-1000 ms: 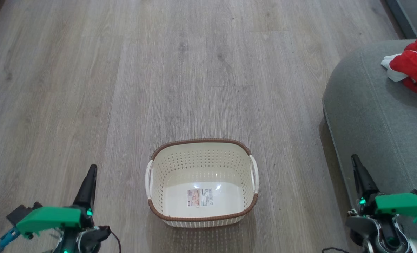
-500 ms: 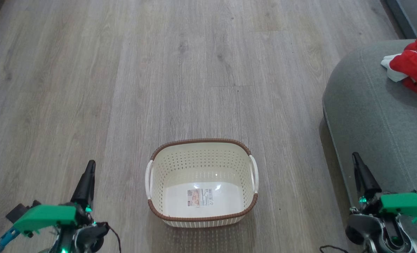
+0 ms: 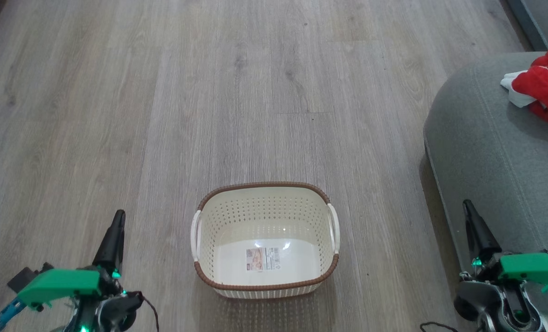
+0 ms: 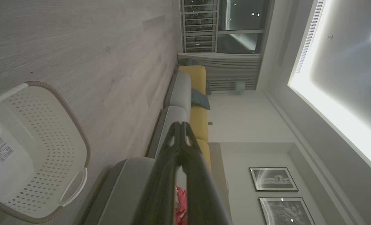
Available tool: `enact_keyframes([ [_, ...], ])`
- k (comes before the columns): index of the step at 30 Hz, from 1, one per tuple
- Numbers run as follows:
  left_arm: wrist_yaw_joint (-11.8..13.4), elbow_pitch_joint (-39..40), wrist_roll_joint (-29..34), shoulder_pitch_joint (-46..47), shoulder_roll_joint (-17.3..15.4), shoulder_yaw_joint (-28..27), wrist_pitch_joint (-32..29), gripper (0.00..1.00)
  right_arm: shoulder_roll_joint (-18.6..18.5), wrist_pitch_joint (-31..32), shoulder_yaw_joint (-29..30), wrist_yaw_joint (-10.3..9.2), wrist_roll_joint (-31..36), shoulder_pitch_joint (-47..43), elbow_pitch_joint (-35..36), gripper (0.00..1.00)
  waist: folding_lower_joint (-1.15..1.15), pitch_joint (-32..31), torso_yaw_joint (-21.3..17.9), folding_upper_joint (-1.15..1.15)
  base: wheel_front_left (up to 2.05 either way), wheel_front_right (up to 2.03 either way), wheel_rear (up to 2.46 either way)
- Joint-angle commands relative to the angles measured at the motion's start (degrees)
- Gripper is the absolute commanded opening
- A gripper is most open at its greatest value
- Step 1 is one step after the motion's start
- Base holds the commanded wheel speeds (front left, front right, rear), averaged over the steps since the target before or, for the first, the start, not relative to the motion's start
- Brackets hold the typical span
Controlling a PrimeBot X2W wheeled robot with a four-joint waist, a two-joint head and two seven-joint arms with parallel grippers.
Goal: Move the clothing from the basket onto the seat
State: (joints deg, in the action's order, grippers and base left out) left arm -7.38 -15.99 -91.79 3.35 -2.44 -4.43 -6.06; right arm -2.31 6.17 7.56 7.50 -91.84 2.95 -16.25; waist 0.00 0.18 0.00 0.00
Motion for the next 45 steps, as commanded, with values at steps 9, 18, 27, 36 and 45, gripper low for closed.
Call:
enact_keyframes([
  [9, -0.1, 1.9, -0.4, 2.8, -0.4, -2.1, -0.4, 0.00, -0.6, 0.3, -1.0, -0.01, -0.3, 3.2, 2.2, 0.00, 0.00, 0.0, 0.0, 0.00, 0.00, 0.00, 0.00],
  [18, -0.1, 1.9, -0.4, 2.8, -0.4, -2.1, -0.4, 0.00, -0.6, 0.3, -1.0, -0.01, -0.3, 3.2, 2.2, 0.00, 0.00, 0.0, 0.0, 0.00, 0.00, 0.00, 0.00],
  [27, -0.1, 1.9, -0.4, 2.8, -0.4, -2.1, -0.4, 0.00, -0.6, 0.3, -1.0, -0.01, -0.3, 3.2, 2.2, 0.00, 0.00, 0.0, 0.0, 0.00, 0.00, 0.00, 0.00],
  [36, -0.1, 1.9, -0.4, 2.8, -0.4, -2.1, -0.4, 0.00, -0.6, 0.3, -1.0, -0.01, -0.3, 3.2, 2.2, 0.00, 0.00, 0.0, 0.0, 0.00, 0.00, 0.00, 0.00],
  [45, -0.1, 1.9, -0.4, 2.8, -0.4, -2.1, -0.4, 0.00, -0.6, 0.3, -1.0, -0.01, -0.3, 3.2, 2.2, 0.00, 0.00, 0.0, 0.0, 0.00, 0.00, 0.00, 0.00],
])
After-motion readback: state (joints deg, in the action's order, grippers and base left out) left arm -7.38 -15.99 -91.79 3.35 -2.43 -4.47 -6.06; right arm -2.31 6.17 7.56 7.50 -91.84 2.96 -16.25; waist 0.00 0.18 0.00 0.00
